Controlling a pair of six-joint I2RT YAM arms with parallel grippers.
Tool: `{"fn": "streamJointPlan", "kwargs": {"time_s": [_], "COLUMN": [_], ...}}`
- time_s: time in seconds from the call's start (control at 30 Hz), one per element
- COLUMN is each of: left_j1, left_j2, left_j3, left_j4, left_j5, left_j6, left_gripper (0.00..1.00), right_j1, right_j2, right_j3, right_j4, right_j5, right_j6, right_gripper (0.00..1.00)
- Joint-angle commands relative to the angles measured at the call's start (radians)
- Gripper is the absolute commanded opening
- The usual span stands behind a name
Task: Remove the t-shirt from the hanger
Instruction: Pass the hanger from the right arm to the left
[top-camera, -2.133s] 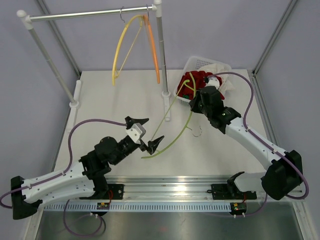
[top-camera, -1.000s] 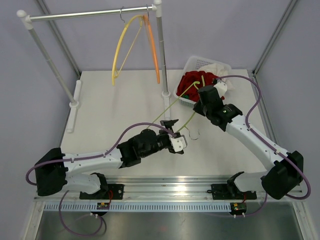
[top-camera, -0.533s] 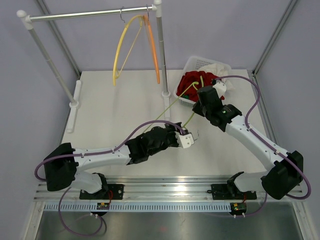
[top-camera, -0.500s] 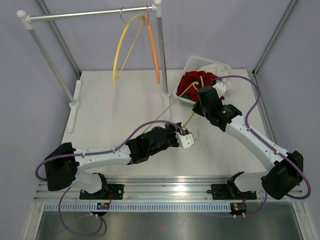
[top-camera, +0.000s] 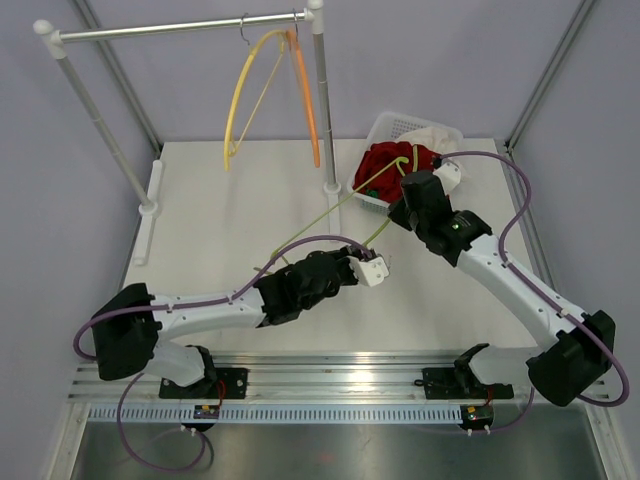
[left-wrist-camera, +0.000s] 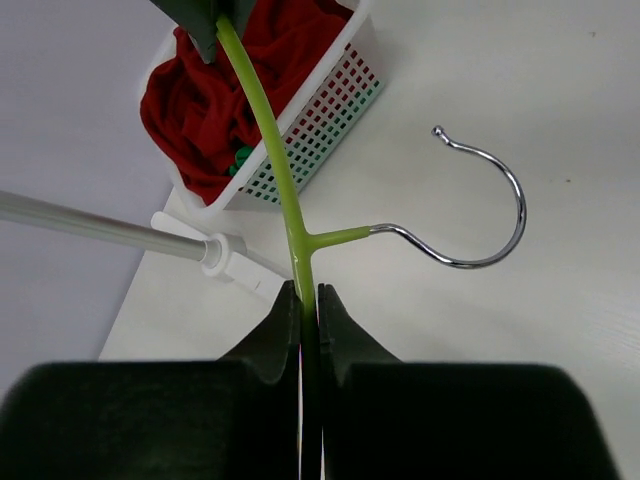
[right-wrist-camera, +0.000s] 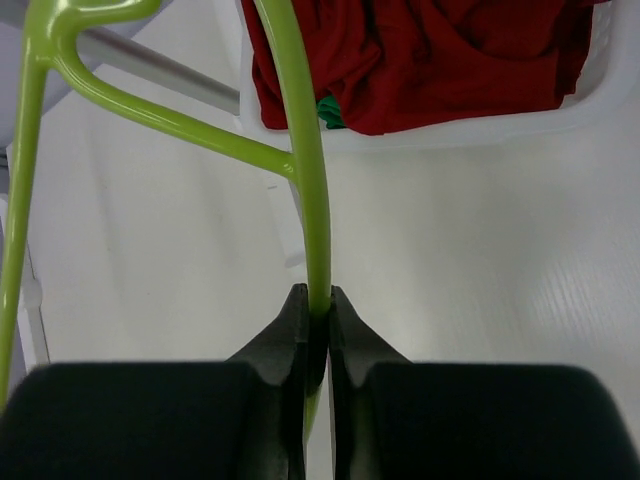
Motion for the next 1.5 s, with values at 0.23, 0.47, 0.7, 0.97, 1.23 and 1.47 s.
{"fn": "streamJointPlan", "kwargs": {"time_s": [0.23,0.47,0.7,0.97,1.23,1.47], "left_j1": [-0.009,-0.009,-0.007,-0.009,-0.007,-0.009], "left_j2": [-0.170,-0.343,-0.363,-0.334,-0.397,-0.460], "left_j3": [-0.034,-0.078,-0.072,-0.057,-0.040,-0.028], "left_j4": [0.032,0.016,-0.003,0.018,-0.073,-0.169], "left_j5": [0.014,0.014,-0.030,-0.124,-0.103,-0.037], "left_j6": [0.003,-0.072,-0.104,-0.109,-0.213,-0.343], "left_gripper": [0.00,0.00,0.00,0.00,0.00,0.00], "right_j1": [0.021,0.021,0.021,0.021,0.021,0.021], "right_j2": [-0.110,-0.153,-0.186,-0.223,-0.298,-0.474], "right_j3": [-0.040,-0.072,-0.111,-0.135,-0.181,-0.285], "right_j4": [0.133,0.157,0.228,0.252,0.274,0.360], "right_j5": [-0.088,-0.121,-0.201,-0.241,-0.241,-0.220], "right_j6": [-0.050,-0.058,-0.082,-0.087,-0.107,-0.318], "right_gripper": [0.28,0.28,0.57,0.86,0.95,1.00]}}
